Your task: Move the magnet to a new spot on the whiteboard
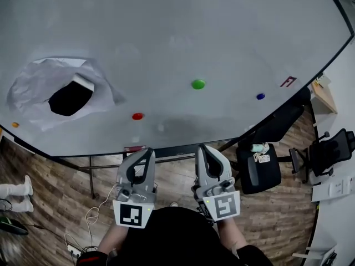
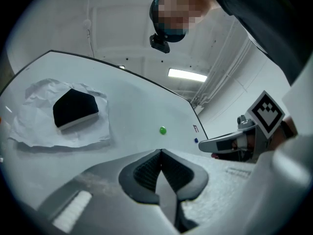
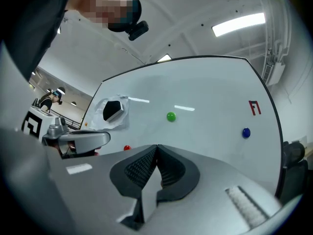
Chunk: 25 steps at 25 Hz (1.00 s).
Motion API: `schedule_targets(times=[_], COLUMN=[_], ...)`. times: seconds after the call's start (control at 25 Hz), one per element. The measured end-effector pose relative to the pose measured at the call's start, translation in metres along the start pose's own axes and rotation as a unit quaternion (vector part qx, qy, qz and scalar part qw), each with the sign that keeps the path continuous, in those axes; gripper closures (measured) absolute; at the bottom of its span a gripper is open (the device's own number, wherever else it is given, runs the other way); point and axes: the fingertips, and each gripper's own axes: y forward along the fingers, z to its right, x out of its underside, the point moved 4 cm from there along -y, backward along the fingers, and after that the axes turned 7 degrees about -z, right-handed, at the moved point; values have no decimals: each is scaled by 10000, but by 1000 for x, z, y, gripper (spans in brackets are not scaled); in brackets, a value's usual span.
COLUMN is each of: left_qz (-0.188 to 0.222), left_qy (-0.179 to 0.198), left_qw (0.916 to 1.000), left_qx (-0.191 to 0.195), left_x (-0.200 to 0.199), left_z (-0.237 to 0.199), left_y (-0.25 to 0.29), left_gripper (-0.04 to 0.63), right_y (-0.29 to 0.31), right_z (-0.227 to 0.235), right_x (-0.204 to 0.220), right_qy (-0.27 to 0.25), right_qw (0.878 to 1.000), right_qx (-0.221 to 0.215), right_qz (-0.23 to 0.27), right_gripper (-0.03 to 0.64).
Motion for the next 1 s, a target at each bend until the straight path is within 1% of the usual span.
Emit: schedule_targets(times=[0.16, 0.52, 1.0], left_qz=[98, 71, 190], left_qy=[-53, -15, -103], left_qw=[9999, 9992, 9977], left_qx=[112, 390, 644], left_x=[0, 7, 12], left_z=[-4, -12, -28], left_y=[6, 14, 21], left_gripper=[594, 594, 594], right_y=[8, 35, 69], right_z=[4, 16, 22], right_x=[-9, -31, -66], right_qy=[-211, -545, -1116], right_qw=[9997, 9974, 9920], right_qx=[125, 437, 587], right_qz=[-19, -163, -90], right_gripper=[615, 614, 612])
